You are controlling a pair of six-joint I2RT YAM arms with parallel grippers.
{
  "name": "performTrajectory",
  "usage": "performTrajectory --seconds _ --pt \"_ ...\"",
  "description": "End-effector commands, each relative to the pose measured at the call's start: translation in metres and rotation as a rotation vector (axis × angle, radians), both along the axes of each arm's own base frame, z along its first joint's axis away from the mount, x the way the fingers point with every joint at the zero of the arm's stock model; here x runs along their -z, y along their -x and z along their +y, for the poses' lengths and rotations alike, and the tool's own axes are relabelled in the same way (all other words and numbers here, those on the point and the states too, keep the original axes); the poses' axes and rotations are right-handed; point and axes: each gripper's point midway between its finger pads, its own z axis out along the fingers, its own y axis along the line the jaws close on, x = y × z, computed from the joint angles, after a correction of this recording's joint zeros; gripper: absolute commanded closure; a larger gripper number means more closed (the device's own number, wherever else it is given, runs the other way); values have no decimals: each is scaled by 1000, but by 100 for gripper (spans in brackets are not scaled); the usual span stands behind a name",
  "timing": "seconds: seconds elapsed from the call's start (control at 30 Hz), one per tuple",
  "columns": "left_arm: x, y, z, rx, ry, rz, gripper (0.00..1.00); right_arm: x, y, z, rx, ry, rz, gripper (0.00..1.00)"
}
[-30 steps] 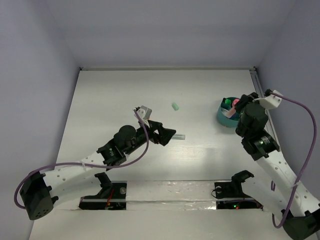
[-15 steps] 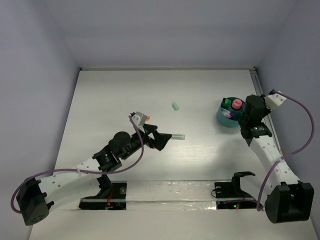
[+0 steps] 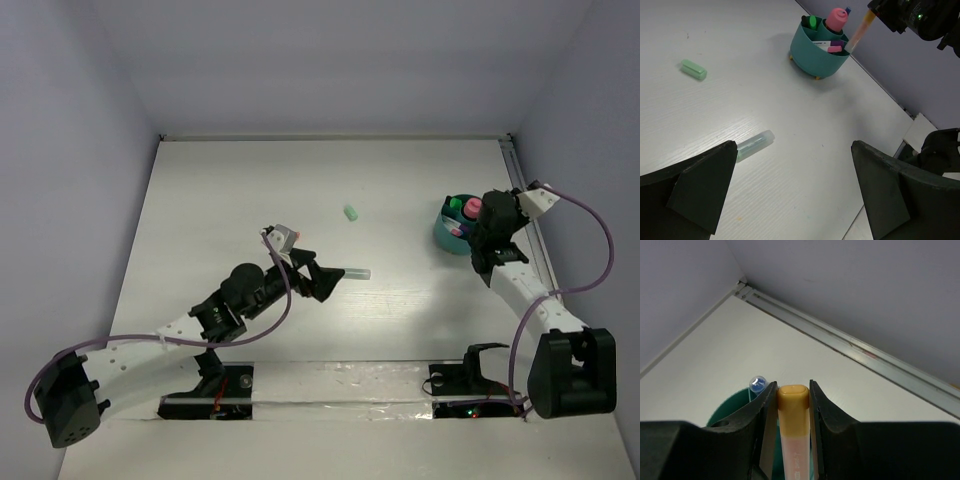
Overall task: Sort the stationery into containers
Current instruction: Place the pen in the storage box, then pick up the pen from the center of the board.
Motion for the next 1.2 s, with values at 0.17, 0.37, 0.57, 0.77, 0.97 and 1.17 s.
performTrajectory --seconds 0.17,0.37,0.57,0.77,0.97,1.17 --pt "-13 -1 -5 11 41 -46 2 9 -6 -4 47 -48 -98 100" --pt "-14 -3 -6 2 44 -38 2 25 -7 3 6 -81 -62 91" --pt "-17 -4 -6 -5 48 -25 2 28 -4 14 -53 -138 -56 53" --pt "-30 -5 -3 -26 81 -11 3 -6 2 26 -155 -135 -76 43" --pt "-40 -9 5 -77 110 11 3 -27 2 55 -348 -158 -57 51" --pt "-52 -13 18 -143 116 23 5 -10 7 184 -1049 -274 89 95"
